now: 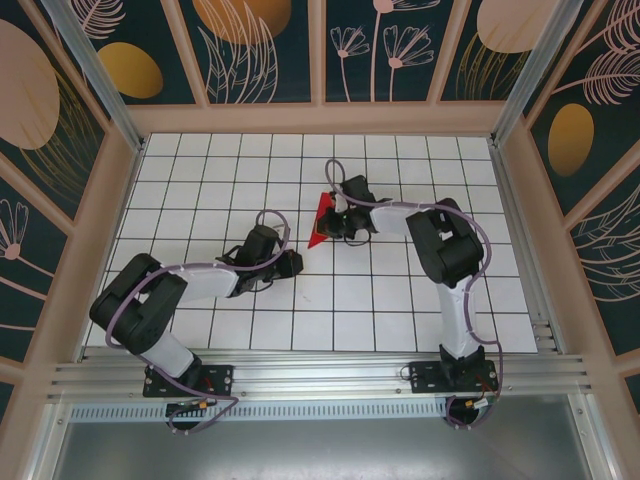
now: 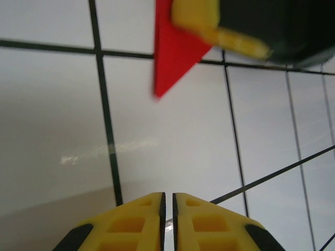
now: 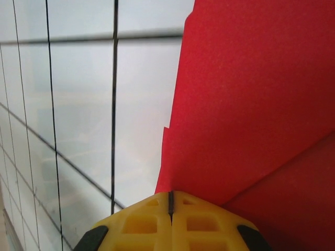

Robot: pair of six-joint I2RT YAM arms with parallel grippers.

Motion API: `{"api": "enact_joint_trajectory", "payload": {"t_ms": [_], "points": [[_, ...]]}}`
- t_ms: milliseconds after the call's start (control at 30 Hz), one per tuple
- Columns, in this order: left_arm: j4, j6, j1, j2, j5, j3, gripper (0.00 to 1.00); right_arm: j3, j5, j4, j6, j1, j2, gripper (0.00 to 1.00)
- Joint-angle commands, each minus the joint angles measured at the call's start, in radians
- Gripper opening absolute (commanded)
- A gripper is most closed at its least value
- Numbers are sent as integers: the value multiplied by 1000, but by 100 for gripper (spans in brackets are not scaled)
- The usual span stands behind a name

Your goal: Fold a paper plane with a square sheet of paper (pick it up from the middle)

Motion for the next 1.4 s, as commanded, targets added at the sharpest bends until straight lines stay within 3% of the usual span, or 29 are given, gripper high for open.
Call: {"api": "enact_joint_trajectory", "payload": {"t_ms": [0, 600, 967, 1367], "points": [[75, -3, -4, -19, -15, 10, 15, -87, -20, -64, 37, 79, -22, 0], [94, 14, -3, 150, -25, 47, 1, -105, -28, -53, 61, 115, -42, 0], [141, 6, -3, 16, -48, -21, 1, -118, -16, -48, 73, 101, -44, 0], [140, 20, -2, 119, -9, 50, 2, -115, -35, -43, 71, 103, -47, 0]]}}
